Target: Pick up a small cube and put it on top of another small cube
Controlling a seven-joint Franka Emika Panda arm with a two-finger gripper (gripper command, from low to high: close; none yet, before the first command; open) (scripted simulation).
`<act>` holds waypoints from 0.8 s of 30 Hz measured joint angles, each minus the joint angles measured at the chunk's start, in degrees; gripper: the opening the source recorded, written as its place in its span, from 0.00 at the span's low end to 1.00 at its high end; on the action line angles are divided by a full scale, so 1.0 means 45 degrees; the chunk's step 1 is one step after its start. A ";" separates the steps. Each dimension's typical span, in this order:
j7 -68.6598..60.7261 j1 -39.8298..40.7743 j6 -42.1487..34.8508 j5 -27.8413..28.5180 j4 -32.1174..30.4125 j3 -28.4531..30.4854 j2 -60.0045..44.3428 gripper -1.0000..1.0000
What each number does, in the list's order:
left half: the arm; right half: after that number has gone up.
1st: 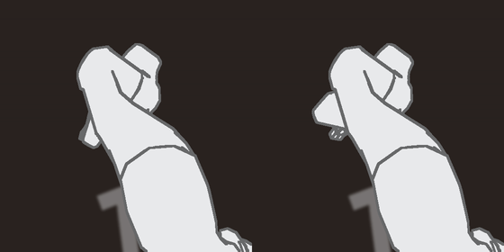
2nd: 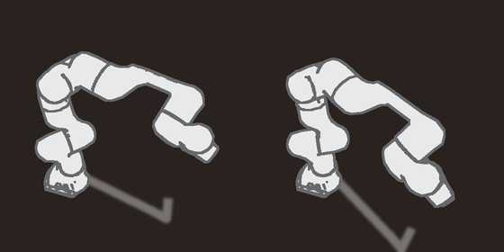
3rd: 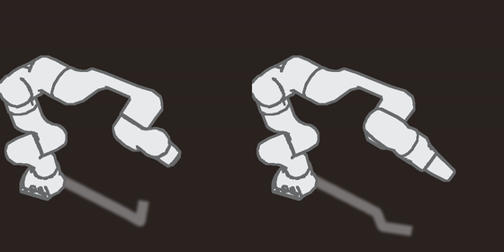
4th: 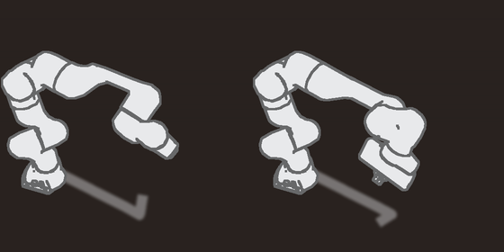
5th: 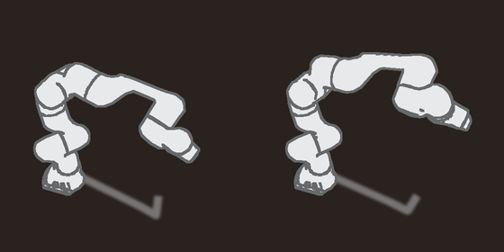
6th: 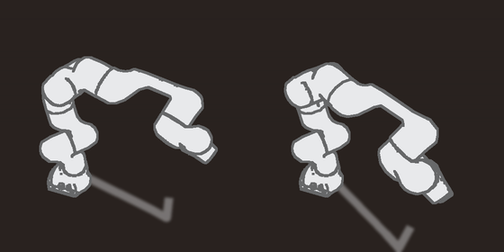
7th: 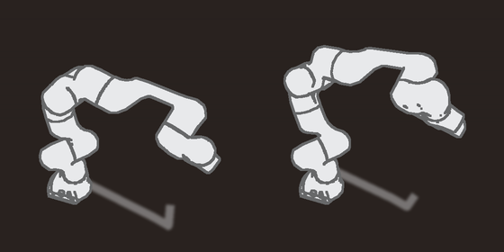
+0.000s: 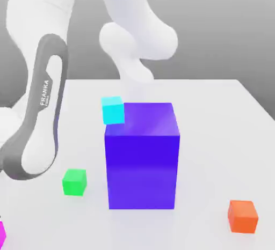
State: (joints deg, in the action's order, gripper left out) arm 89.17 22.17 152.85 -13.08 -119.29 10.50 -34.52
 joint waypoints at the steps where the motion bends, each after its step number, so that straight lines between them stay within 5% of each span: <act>1: -0.0003 0.0000 0.0009 -0.0004 0.0000 -0.0001 0.0000 0.00; 8: 0.0225 -0.0272 -0.1081 0.0467 -0.0364 0.0376 0.1371 0.00; 12: -0.2049 0.0185 -0.1927 0.0969 -0.0837 -0.0172 0.0947 0.00; 24: -0.9414 0.2484 -0.4302 0.5060 -0.1339 0.1728 0.1201 0.00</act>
State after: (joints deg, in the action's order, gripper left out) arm 46.81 33.35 133.50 9.69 -125.32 18.28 -29.11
